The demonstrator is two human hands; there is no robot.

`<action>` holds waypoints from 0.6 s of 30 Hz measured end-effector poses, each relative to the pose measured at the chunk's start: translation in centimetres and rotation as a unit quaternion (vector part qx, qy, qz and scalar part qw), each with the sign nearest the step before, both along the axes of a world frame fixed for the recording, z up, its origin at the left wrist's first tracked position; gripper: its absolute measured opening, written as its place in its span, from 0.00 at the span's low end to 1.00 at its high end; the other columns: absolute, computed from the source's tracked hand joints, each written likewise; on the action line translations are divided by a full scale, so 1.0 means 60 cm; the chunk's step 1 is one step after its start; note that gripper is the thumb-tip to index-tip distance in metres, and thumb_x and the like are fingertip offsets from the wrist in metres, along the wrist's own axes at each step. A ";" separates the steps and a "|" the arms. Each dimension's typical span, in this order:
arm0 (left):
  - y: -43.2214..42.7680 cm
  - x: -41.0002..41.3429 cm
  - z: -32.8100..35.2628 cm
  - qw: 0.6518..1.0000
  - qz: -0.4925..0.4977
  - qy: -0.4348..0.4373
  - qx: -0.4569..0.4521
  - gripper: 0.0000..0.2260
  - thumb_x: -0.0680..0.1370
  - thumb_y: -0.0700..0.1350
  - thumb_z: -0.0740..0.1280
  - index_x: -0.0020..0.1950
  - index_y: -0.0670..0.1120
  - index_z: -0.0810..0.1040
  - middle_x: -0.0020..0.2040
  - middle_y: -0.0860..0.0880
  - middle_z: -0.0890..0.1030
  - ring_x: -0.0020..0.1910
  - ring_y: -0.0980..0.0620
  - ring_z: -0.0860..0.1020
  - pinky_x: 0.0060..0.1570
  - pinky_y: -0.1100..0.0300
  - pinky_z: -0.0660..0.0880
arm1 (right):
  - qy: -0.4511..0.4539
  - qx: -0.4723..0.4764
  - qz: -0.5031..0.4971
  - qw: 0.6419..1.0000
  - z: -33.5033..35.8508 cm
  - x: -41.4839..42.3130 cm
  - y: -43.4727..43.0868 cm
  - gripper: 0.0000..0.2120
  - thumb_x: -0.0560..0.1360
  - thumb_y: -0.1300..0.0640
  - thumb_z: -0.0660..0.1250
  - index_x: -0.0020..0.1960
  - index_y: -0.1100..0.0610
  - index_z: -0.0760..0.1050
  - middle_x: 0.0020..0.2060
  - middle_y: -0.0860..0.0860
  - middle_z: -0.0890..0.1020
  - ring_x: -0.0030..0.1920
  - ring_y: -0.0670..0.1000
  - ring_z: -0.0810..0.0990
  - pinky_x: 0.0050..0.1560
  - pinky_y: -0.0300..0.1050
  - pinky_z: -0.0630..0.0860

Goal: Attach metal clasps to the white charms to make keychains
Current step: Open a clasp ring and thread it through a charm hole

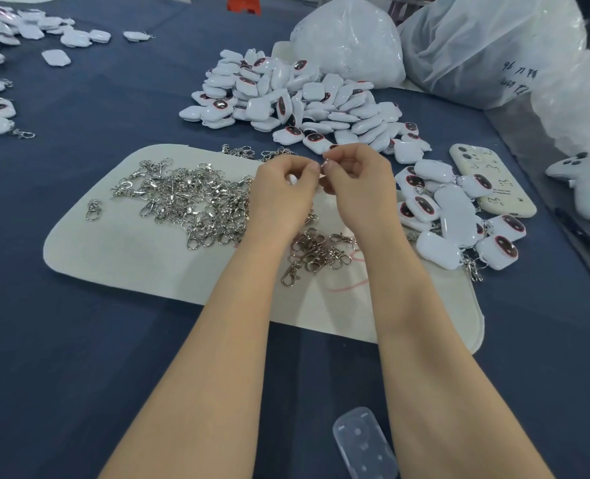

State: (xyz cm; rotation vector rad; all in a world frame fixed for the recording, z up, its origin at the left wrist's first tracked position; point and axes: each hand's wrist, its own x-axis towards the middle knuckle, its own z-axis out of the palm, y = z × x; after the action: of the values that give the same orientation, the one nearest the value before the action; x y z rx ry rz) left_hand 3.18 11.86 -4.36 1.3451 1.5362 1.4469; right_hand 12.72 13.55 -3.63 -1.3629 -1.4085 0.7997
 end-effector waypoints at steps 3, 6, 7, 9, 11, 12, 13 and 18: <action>-0.001 0.002 -0.003 0.999 -0.012 0.041 0.006 0.02 0.76 0.42 0.67 0.45 0.48 0.80 0.37 0.60 0.77 0.38 0.66 0.74 0.38 0.75 0.67 | 0.042 -0.020 -0.013 0.999 -0.001 0.002 0.000 0.09 0.75 0.64 0.65 0.41 0.51 0.74 0.35 0.50 0.81 0.37 0.48 0.81 0.50 0.51 0.80; -0.002 0.002 -0.004 0.996 -0.005 0.087 0.016 0.03 0.76 0.42 0.68 0.47 0.48 0.79 0.39 0.60 0.77 0.44 0.59 0.75 0.40 0.77 0.66 | 0.056 -0.027 -0.012 0.998 0.000 0.004 -0.003 0.10 0.75 0.65 0.65 0.39 0.52 0.75 0.31 0.48 0.80 0.32 0.45 0.79 0.46 0.46 0.81; -0.002 0.002 -0.004 0.995 -0.004 0.101 0.020 0.03 0.76 0.42 0.68 0.48 0.48 0.80 0.40 0.60 0.77 0.45 0.59 0.74 0.40 0.79 0.65 | 0.059 -0.031 -0.010 0.998 0.001 0.005 -0.003 0.10 0.75 0.65 0.65 0.39 0.52 0.75 0.30 0.48 0.80 0.31 0.45 0.79 0.44 0.44 0.81; -0.002 0.001 -0.005 0.991 -0.003 0.128 0.028 0.04 0.76 0.42 0.67 0.49 0.47 0.80 0.41 0.58 0.78 0.45 0.59 0.74 0.39 0.80 0.63 | 0.068 -0.035 -0.005 0.997 0.003 0.008 -0.005 0.10 0.75 0.65 0.65 0.39 0.53 0.75 0.30 0.49 0.80 0.30 0.44 0.79 0.41 0.40 0.81; -0.002 0.001 -0.006 0.989 0.004 0.141 0.033 0.04 0.76 0.43 0.67 0.49 0.47 0.81 0.42 0.56 0.78 0.45 0.58 0.74 0.39 0.80 0.63 | 0.067 -0.036 0.006 0.997 0.004 0.009 -0.006 0.10 0.75 0.66 0.66 0.39 0.53 0.76 0.31 0.49 0.80 0.30 0.43 0.79 0.40 0.38 0.80; -0.002 0.001 -0.007 0.989 0.012 0.142 0.036 0.04 0.77 0.43 0.66 0.49 0.46 0.81 0.42 0.56 0.78 0.45 0.58 0.74 0.38 0.80 0.62 | 0.063 -0.036 0.014 0.997 0.005 0.010 -0.007 0.09 0.75 0.66 0.66 0.39 0.54 0.76 0.31 0.49 0.81 0.30 0.42 0.79 0.40 0.37 0.80; -0.001 0.001 -0.007 0.989 0.021 0.139 0.038 0.04 0.77 0.43 0.66 0.48 0.46 0.81 0.42 0.56 0.78 0.44 0.57 0.74 0.38 0.80 0.62 | 0.059 -0.035 0.021 0.997 0.006 0.010 -0.007 0.09 0.75 0.66 0.66 0.40 0.54 0.76 0.32 0.50 0.81 0.30 0.42 0.79 0.39 0.37 0.80; 0.003 0.000 -0.007 0.993 0.049 0.104 0.025 0.04 0.77 0.43 0.66 0.47 0.46 0.80 0.41 0.55 0.78 0.43 0.57 0.73 0.36 0.79 0.63 | -0.024 0.007 0.006 1.000 0.000 -0.001 -0.005 0.05 0.75 0.64 0.65 0.46 0.55 0.76 0.43 0.51 0.82 0.44 0.49 0.81 0.49 0.41 0.76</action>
State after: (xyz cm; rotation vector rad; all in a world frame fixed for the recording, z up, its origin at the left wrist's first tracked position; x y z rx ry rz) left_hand 3.18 12.02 -4.80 1.5075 1.7303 1.4509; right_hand 12.68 13.25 -3.63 -1.3715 -1.4576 0.7683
